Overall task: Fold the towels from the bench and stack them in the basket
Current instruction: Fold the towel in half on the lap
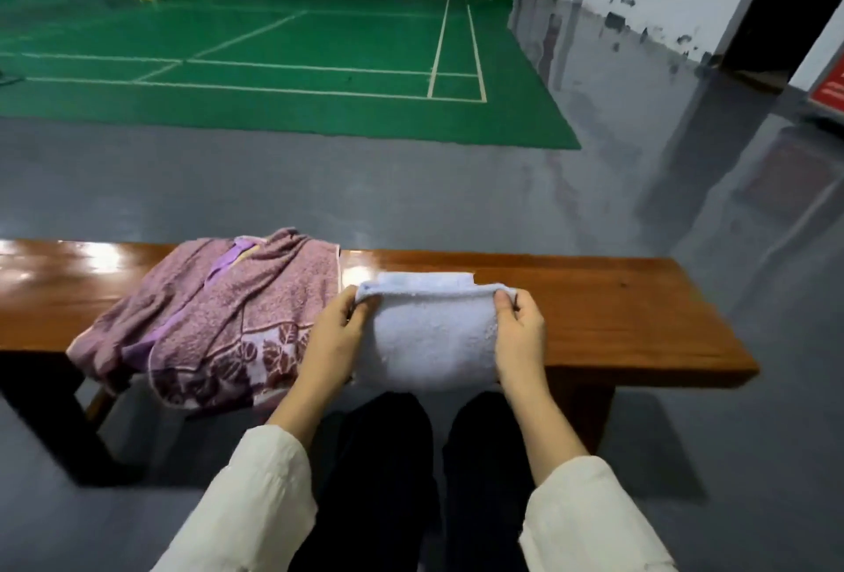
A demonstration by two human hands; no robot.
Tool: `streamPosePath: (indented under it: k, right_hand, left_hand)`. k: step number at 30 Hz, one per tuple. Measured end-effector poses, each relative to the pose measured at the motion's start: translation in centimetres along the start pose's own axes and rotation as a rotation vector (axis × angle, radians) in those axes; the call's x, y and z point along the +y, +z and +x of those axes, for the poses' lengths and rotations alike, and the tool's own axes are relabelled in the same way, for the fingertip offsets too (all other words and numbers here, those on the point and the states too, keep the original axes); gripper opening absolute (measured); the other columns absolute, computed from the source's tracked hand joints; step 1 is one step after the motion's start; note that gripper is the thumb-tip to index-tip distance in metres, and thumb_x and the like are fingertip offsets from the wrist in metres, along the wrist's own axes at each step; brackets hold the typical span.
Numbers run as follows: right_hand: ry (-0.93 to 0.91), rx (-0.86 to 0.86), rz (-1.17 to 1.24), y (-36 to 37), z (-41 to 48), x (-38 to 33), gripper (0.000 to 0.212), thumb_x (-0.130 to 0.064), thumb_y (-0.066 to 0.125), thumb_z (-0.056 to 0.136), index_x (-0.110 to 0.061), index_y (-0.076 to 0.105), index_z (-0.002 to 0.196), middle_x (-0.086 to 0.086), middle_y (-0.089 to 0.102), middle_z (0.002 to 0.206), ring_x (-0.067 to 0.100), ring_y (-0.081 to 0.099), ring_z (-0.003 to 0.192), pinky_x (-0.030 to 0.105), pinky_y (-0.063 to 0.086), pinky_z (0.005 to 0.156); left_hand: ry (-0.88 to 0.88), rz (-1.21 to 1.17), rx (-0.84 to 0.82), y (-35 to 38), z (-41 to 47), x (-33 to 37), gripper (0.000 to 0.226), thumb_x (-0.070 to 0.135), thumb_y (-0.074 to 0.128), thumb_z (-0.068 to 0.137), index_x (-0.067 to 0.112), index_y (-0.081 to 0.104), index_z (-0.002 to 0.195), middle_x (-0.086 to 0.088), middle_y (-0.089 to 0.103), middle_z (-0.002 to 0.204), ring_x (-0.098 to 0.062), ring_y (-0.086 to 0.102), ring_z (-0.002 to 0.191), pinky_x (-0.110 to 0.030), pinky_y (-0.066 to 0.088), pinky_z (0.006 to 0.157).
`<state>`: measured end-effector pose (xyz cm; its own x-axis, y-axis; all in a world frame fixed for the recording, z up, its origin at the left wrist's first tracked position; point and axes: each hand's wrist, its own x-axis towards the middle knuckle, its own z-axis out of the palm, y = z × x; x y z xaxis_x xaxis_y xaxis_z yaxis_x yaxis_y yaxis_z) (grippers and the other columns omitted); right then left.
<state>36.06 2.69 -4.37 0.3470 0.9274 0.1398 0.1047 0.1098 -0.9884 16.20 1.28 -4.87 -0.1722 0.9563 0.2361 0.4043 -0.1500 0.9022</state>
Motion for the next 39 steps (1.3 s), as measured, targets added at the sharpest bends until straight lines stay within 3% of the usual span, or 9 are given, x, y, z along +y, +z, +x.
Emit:
streamPosePath:
  k: [3,7,11,16,24,28,34,37,39]
  right_hand:
    - [0.063,-0.009,-0.033,0.2,-0.4,1.6,0.017,-0.016,0.047,0.099,-0.013,0.055,0.084,-0.01,0.051,0.073,0.002,0.043,0.066,0.011,0.035,0.056]
    - [0.099,-0.009,-0.073,1.1,-0.1,2.9,0.017,-0.019,0.045,0.1,-0.015,0.054,0.087,-0.009,0.053,0.077,0.006,0.046,0.07,0.02,0.039,0.063]
    - [0.133,0.006,-0.132,1.8,1.3,4.4,0.016,-0.022,0.045,0.1,-0.013,0.056,0.091,-0.009,0.056,0.077,0.013,0.05,0.076,0.032,0.041,0.071]
    - [0.13,0.007,-0.168,3.2,4.1,5.6,0.025,-0.021,0.045,0.099,-0.018,0.046,0.074,-0.008,0.045,0.067,0.008,0.04,0.062,0.029,0.035,0.063]
    - [0.116,-0.03,-0.254,5.6,8.8,7.5,0.035,-0.025,0.046,0.1,-0.025,0.037,0.066,-0.012,0.037,0.06,0.005,0.031,0.053,0.023,0.027,0.053]
    - [0.097,-0.032,-0.27,6.4,10.3,8.6,0.034,-0.026,0.047,0.099,-0.026,0.037,0.066,-0.012,0.037,0.06,0.005,0.031,0.054,0.024,0.027,0.054]
    - [0.074,-0.039,-0.382,6.7,10.7,9.6,0.035,-0.027,0.047,0.099,-0.025,0.037,0.065,-0.01,0.04,0.062,0.007,0.034,0.056,0.032,0.029,0.055]
    - [0.102,-0.059,-0.421,6.5,10.7,9.3,0.021,-0.028,0.048,0.098,-0.017,0.052,0.081,-0.005,0.054,0.075,0.013,0.05,0.069,0.034,0.04,0.065]
    - [0.158,-0.089,-0.479,6.1,10.5,8.7,0.024,-0.031,0.054,0.095,-0.011,0.056,0.108,0.004,0.061,0.104,0.023,0.057,0.096,0.039,0.047,0.084]
  left_hand:
    - [-0.047,0.048,0.008,0.7,-0.5,-0.9,0.012,0.016,0.051,0.097,0.011,0.061,0.094,0.007,0.06,0.082,-0.006,0.05,0.076,-0.015,0.039,0.065]
    - [-0.073,0.093,0.01,1.6,-0.1,-1.6,0.016,0.019,0.049,0.099,0.008,0.059,0.103,-0.002,0.062,0.094,-0.014,0.054,0.086,-0.022,0.033,0.067]
    - [-0.181,0.108,-0.038,2.4,0.4,-3.0,0.014,0.024,0.045,0.1,0.013,0.048,0.092,0.006,0.051,0.076,-0.011,0.047,0.074,-0.026,0.027,0.063]
    - [-0.376,-0.051,-0.187,2.6,2.4,-4.8,0.019,0.024,0.056,0.095,0.006,0.058,0.099,0.0,0.063,0.087,-0.012,0.058,0.078,-0.021,0.045,0.064]
    - [-0.151,0.282,-0.043,3.5,7.7,-6.1,0.017,0.031,0.052,0.097,0.015,0.049,0.092,0.001,0.053,0.071,-0.027,0.056,0.078,-0.03,0.027,0.055]
    - [-0.151,0.341,-0.005,4.3,9.0,-7.5,0.022,0.035,0.051,0.097,0.014,0.052,0.101,0.006,0.049,0.07,-0.022,0.049,0.069,-0.033,0.029,0.059]
    - [-0.138,0.413,0.019,5.1,8.9,-8.9,0.023,0.036,0.051,0.096,0.017,0.042,0.086,0.005,0.047,0.061,-0.018,0.046,0.056,-0.033,0.025,0.049]
    - [-0.166,0.454,0.022,5.3,9.0,-8.9,0.026,0.037,0.051,0.096,0.015,0.043,0.086,0.002,0.049,0.063,-0.025,0.05,0.06,-0.034,0.025,0.053]
    - [-0.192,0.458,0.014,5.1,8.9,-8.8,0.028,0.039,0.053,0.095,0.012,0.048,0.092,-0.002,0.056,0.074,-0.026,0.054,0.07,-0.034,0.031,0.058]
